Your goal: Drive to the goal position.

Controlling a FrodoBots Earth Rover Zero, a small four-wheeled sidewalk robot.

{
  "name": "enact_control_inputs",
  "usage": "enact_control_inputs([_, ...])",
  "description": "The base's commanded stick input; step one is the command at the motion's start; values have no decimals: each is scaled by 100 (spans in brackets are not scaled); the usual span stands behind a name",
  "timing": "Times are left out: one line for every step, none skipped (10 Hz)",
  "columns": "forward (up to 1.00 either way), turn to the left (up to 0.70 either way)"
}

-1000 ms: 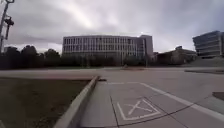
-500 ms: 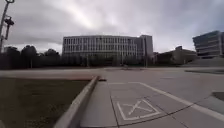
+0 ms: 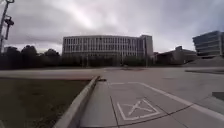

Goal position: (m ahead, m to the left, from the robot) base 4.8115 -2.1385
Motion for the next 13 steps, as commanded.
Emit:
enact_control_inputs([5,0])
enact_control_inputs([5,0])
enact_control_inputs([5,0])
enact_control_inputs([6,0])
enact_control_inputs([5,0])
enact_control_inputs([6,0])
enact_control_inputs([5,0])
enact_control_inputs([6,0])
enact_control_inputs([6,0])
enact_control_inputs([6,0])
enact_control_inputs([6,0])
enact_control_inputs([6,0])
enact_control_inputs([5,0])
